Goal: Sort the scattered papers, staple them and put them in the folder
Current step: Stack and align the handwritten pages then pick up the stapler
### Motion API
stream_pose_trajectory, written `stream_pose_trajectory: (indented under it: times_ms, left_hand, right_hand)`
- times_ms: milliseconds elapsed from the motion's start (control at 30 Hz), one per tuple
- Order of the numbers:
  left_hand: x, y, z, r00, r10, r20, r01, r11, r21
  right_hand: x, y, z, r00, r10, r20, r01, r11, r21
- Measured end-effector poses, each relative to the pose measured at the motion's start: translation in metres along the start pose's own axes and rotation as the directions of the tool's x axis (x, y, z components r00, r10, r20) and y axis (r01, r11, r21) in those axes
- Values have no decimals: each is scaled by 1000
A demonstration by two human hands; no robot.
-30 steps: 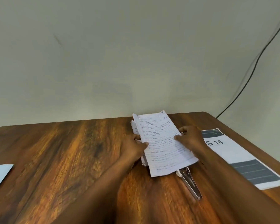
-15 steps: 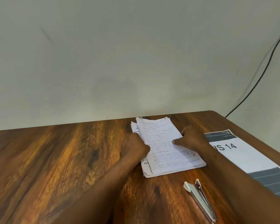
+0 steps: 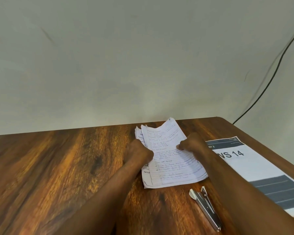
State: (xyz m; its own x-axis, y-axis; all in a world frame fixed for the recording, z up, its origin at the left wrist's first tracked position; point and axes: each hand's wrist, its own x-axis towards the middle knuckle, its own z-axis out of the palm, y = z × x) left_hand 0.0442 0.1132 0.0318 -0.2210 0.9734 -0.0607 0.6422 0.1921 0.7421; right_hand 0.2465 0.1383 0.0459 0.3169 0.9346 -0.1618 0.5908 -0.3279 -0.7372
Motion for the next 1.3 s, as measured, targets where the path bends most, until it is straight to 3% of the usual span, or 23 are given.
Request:
stream_pose_trajectory:
  times_ms: [133, 300, 467, 600, 700, 967, 1300]
  left_hand:
    - [1, 3, -5, 997, -32, 63, 38, 995, -88]
    - [-14, 25, -6, 966, -22, 259, 157, 842, -516]
    - [-39, 53, 13, 971, 46, 233, 140, 682, -718]
    - [-67, 78, 47, 941, 131, 313, 113, 748, -654]
    - [-95, 91, 76, 908, 181, 377, 66, 827, -558]
    - [-126, 108, 123, 909, 254, 329, -146, 936, -321]
    - [-156, 109, 116, 923, 209, 324, -141, 965, -220]
  right_hand:
    - [-3, -6, -16, 999, -11, 42, 7, 995, 101]
    - [-10, -3, -75, 992, -73, 105, 52, 980, 190]
    - [-14, 12, -138, 994, -109, -10, 108, 994, -30]
    - [-24, 55, -183, 999, -3, -36, -6, 973, -232]
    - [-30, 92, -204, 995, 91, -45, -99, 961, -258]
    - [-47, 170, -205, 967, 213, -142, -229, 968, -105]
    - [-68, 168, -184, 990, 85, -111, -98, 988, -122]
